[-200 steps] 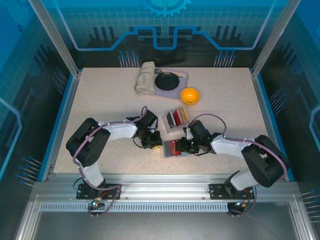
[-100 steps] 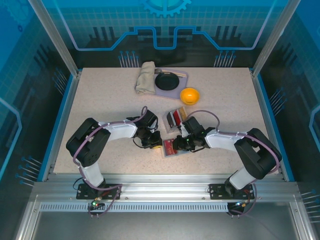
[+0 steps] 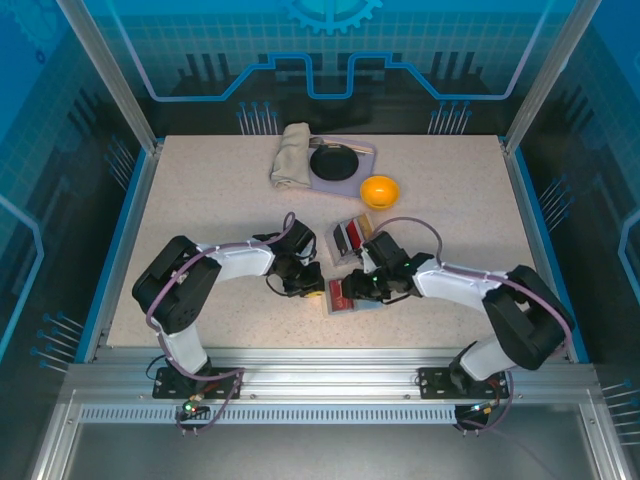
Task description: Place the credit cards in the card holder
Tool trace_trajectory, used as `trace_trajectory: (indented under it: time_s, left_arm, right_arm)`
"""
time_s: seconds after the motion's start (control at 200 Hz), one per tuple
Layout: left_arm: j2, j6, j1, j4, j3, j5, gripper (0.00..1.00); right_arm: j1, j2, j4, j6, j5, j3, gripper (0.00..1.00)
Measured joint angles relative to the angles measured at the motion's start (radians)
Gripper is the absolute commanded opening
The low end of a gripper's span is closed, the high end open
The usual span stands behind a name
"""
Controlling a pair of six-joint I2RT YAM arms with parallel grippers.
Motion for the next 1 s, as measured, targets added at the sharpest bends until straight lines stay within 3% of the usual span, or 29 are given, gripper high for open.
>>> trace_trajectory:
  time_s: [0.19,0.37,0.65,0.815,1.0]
  left_arm:
    - [-0.010,0.006,-0.005,-0.006,0.002,-0.027,0.16]
    - [-0.041,0.019,0.008,-0.025,0.023,-0.098,0.28]
    - [-0.068,0.006,0.095,-0.019,0.150,-0.088,0.41]
    - [0.037,-0.014,0.108,-0.012,0.307,-0.069,0.40]
    - [0.156,-0.031,0.108,-0.051,0.420,-0.071,0.38]
  right_arm:
    - [-0.058,-0.157,-0.171,-0.077,0.102,0.105,0.56]
    - [-0.149,-0.189,-0.315,-0.190,0.230,0.276,0.53]
    - [-0.183,0.067,-0.483,-0.348,0.386,0.563,0.51]
    - [-0.182,0.239,-0.555,-0.415,0.409,0.713,0.45]
    - [-0.171,0.348,-0.602,-0.451,0.430,0.805,0.46]
